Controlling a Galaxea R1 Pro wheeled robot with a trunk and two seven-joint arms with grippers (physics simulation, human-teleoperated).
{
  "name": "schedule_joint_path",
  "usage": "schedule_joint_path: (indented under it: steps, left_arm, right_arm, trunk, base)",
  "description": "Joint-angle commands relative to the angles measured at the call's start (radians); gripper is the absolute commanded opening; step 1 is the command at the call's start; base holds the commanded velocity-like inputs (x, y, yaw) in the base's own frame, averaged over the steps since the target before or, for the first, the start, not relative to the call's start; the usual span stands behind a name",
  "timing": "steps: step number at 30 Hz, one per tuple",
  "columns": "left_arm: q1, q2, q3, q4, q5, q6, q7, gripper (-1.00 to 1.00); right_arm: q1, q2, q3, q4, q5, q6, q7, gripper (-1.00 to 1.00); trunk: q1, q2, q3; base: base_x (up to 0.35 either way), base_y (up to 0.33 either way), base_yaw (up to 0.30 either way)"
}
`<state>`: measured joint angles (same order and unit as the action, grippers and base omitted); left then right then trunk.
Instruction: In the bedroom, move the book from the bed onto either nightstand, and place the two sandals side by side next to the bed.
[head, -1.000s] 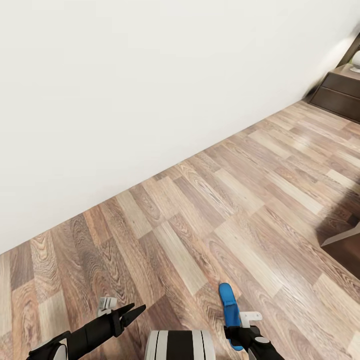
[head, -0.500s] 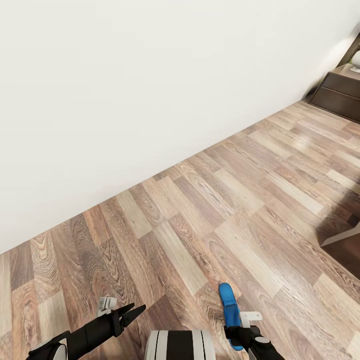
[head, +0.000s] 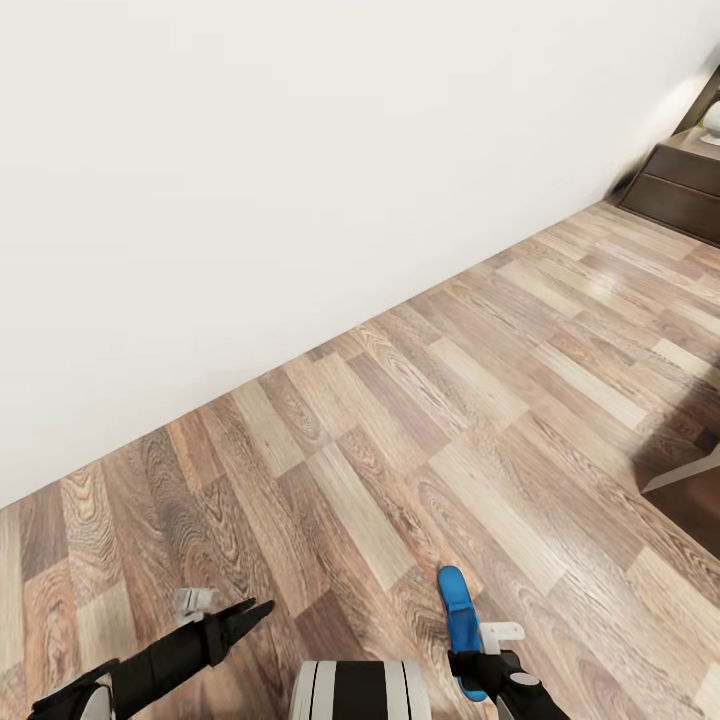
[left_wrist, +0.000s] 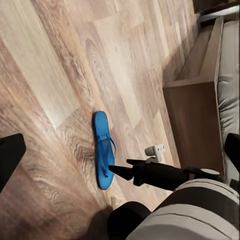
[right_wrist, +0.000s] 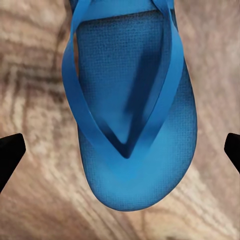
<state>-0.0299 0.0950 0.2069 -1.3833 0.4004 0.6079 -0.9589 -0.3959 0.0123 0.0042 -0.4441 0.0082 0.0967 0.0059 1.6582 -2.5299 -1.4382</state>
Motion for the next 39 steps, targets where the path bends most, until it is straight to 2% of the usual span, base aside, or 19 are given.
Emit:
schedule_joint_path:
  steps: [1,2,4,5,6,7,8,10,11,14,18,22,26,39]
  left_arm:
    - [0.0,0.014,0.004,0.0,0.029,0.008,-0.001,1.0]
    - [0.0,0.028,0.009,0.0,0.053,0.008,-0.001,1.0]
    - [0.0,0.115,0.046,0.002,0.229,0.01,-0.001,1.0]
    - [0.0,0.142,0.056,0.002,0.284,0.01,-0.001,1.0]
    - [0.0,0.156,0.06,0.002,0.309,0.011,-0.001,1.0]
    - [0.0,0.181,0.067,0.002,0.355,0.012,-0.001,1.0]
    - [0.0,0.215,0.077,0.003,0.415,0.02,-0.001,1.0]
    - [0.0,0.239,0.086,0.004,0.473,0.035,0.001,1.0]
    - [0.0,0.243,0.088,0.006,0.488,0.038,0.004,1.0]
    - [0.0,0.249,0.088,0.018,0.509,0.039,0.011,1.0]
    - [-0.001,0.248,0.084,0.022,0.51,0.038,0.014,1.0]
    - [-0.001,0.246,0.08,0.024,0.476,0.038,0.033,1.0]
    - [0.0,0.227,0.077,0.024,0.448,0.037,0.043,1.0]
    - [0.0,0.218,0.075,0.024,0.442,0.038,0.043,1.0]
  right_arm:
    - [0.0,0.0,0.0,-0.002,0.001,0.006,0.001,1.0]
    - [0.0,0.0,0.0,-0.002,0.001,0.006,0.001,1.0]
    - [0.0,0.0,0.0,-0.004,0.001,0.006,0.001,1.0]
    - [0.0,0.0,0.0,-0.005,0.001,0.006,0.001,1.0]
    - [0.0,0.0,0.0,-0.005,0.001,0.006,0.001,1.0]
    - [0.0,0.0,0.0,-0.006,0.001,0.006,0.001,1.0]
    - [0.0,0.0,0.0,-0.006,0.001,0.006,0.001,1.0]
    - [0.0,0.0,0.0,-0.007,0.001,0.006,0.001,1.0]
    - [0.0,0.001,0.0,-0.007,0.001,0.006,0.001,1.0]
    - [0.0,0.0,0.0,-0.007,0.001,0.006,0.001,1.0]
    - [0.0,0.001,0.0,-0.007,0.001,0.006,0.001,1.0]
    - [0.0,0.001,0.0,-0.007,0.001,0.006,0.0,1.0]
    - [0.0,0.001,0.0,-0.007,0.001,0.006,0.0,1.0]
    - [0.0,0.002,0.0,-0.006,0.002,0.006,0.0,1.0]
  trunk:
    - [0.0,0.0,-0.001]
    - [0.0,0.0,-0.001]
    - [0.0,0.0,-0.001]
    - [0.0,0.0,-0.001]
    - [0.0,0.0,-0.001]
    - [0.0,0.0,-0.001]
    - [0.0,0.0,-0.001]
    - [0.0,0.0,-0.001]
    - [0.0,0.0,-0.001]
    - [0.0,0.0,-0.001]
    - [0.0,0.0,-0.001]
    - [0.0,0.0,-0.001]
    - [0.0,0.0,-0.001]
    - [0.0,0.0,-0.001]
  base:
    - [0.0,0.0,0.0]
    - [0.0,0.0,0.0]
    - [0.0,0.0,0.0]
    - [0.0,0.0,0.0]
    - [0.0,0.0,0.0]
    - [0.0,0.0,0.0]
    - [0.0,0.0,0.0]
    - [0.0,0.0,0.0]
    - [0.0,0.0,0.0]
    - [0.0,0.0,0.0]
    - [0.0,0.0,0.0]
    - [0.0,0.0,0.0]
    - [0.0,0.0,0.0]
    - [0.098,0.0,0.0]
